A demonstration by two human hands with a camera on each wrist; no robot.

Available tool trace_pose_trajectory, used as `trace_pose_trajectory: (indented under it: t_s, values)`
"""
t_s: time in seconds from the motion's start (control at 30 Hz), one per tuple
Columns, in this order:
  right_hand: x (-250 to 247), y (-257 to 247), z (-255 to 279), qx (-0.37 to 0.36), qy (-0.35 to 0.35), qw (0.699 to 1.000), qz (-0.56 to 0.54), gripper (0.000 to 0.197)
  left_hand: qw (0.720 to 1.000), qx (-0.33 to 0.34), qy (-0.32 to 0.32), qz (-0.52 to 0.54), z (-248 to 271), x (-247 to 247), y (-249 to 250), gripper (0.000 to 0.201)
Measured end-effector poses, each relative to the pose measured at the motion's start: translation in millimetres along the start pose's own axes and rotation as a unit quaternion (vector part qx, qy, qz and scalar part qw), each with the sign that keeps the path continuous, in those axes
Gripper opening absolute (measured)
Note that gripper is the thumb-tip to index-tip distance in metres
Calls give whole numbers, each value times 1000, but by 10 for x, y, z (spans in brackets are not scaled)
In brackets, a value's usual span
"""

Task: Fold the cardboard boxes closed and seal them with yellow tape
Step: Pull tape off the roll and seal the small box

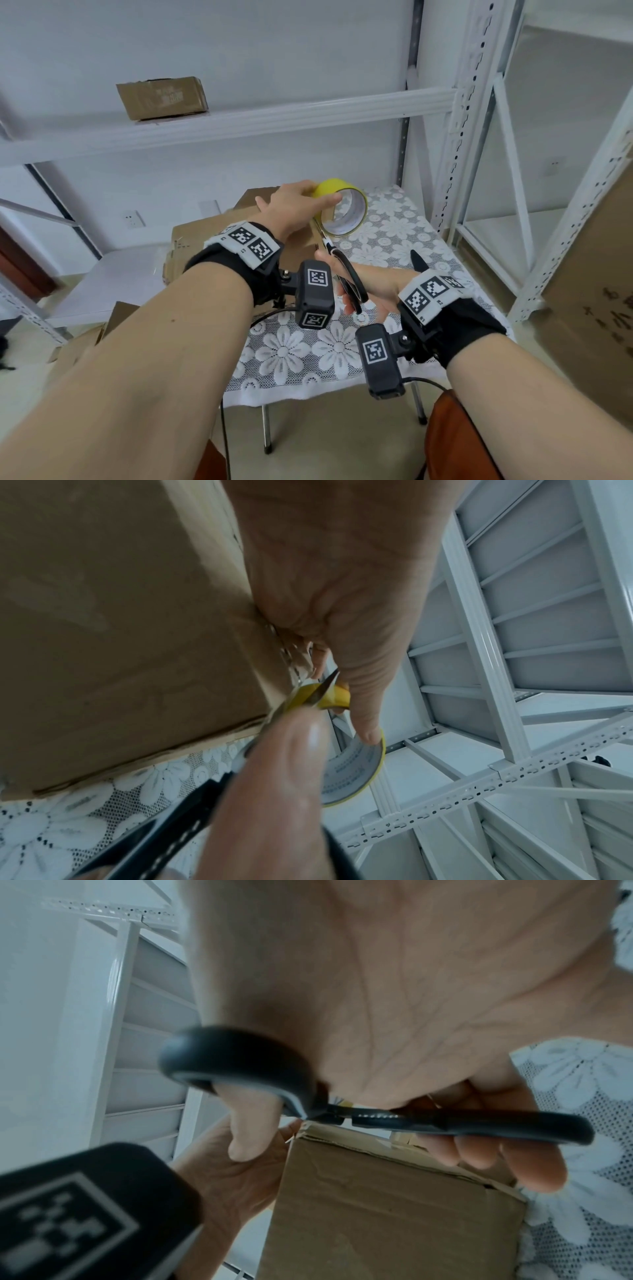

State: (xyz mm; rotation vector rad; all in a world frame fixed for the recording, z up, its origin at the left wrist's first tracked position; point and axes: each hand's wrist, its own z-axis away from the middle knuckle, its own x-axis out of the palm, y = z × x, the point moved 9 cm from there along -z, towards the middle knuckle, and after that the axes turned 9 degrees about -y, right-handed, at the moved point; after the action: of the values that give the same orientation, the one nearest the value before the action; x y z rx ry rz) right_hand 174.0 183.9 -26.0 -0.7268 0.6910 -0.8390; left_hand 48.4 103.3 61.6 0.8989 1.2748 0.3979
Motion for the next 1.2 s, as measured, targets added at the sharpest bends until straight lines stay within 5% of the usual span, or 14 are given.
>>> trace_pose_trajectory:
  t_s: [0.17, 0.43, 0.7, 0.9, 1.03, 1.2]
  values:
    - [8, 42, -25, -6, -11, 999, -33, 62, 1000, 1, -1, 6, 1, -8, -19, 82]
    - [61, 0, 10, 12, -5, 999, -30, 34, 998, 2, -13, 65, -166, 62, -179, 107]
    - [31, 43, -20, -11, -4, 1000, -7, 51, 999, 23, 16, 21, -20, -34, -25, 54]
    - [47, 73, -119, 13, -14, 999, -29, 46, 999, 31, -3, 34, 15, 11, 5, 79]
    - [103, 505, -310, 88, -32, 996, -6, 77, 997, 38, 12, 59, -219, 8, -211, 83]
    - [-76, 343, -327, 65, -8, 998, -13, 92, 998, 39, 1, 42, -137, -39, -146, 85]
